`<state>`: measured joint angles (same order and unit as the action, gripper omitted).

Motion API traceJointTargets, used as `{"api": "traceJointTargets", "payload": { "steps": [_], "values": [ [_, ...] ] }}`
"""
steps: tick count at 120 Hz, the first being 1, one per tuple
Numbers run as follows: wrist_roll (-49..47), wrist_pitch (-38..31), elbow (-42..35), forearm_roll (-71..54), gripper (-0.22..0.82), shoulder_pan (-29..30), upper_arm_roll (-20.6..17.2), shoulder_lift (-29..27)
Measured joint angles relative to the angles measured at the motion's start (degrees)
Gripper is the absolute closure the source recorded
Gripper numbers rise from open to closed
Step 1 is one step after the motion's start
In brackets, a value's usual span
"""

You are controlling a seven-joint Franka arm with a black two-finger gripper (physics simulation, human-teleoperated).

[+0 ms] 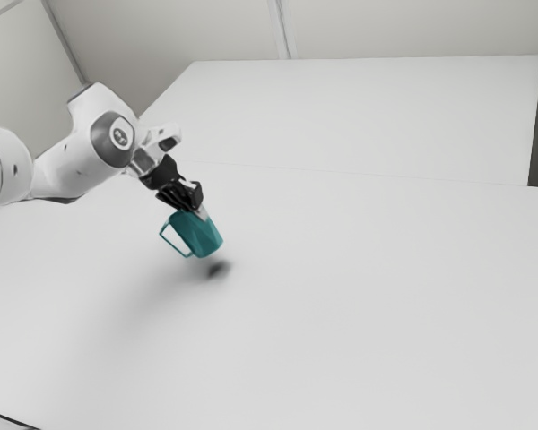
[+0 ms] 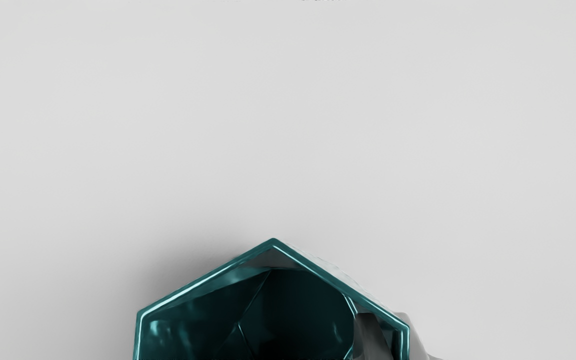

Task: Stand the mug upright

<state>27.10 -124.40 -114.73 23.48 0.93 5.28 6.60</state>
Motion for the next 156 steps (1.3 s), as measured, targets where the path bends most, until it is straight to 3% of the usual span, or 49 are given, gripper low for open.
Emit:
{"api": "traceJointTargets", "payload": {
  "steps": [34, 109, 136, 156],
  "values": [
    [-9.6, -7.26, -0.03, -14.86, 0.79, -1.44, 0.0, 1.67],
    [-21.07, -13.37, -1.66, -21.98, 0.79, -1.83, 0.6, 5.45],
    [-22.6, -13.26, -1.66, -21.99, 0.34, -1.99, 0.6, 5.65],
    [-23.57, -12.88, -1.2, -22.03, 0.16, -2.3, 0.71, 4.58]
  ]
}}
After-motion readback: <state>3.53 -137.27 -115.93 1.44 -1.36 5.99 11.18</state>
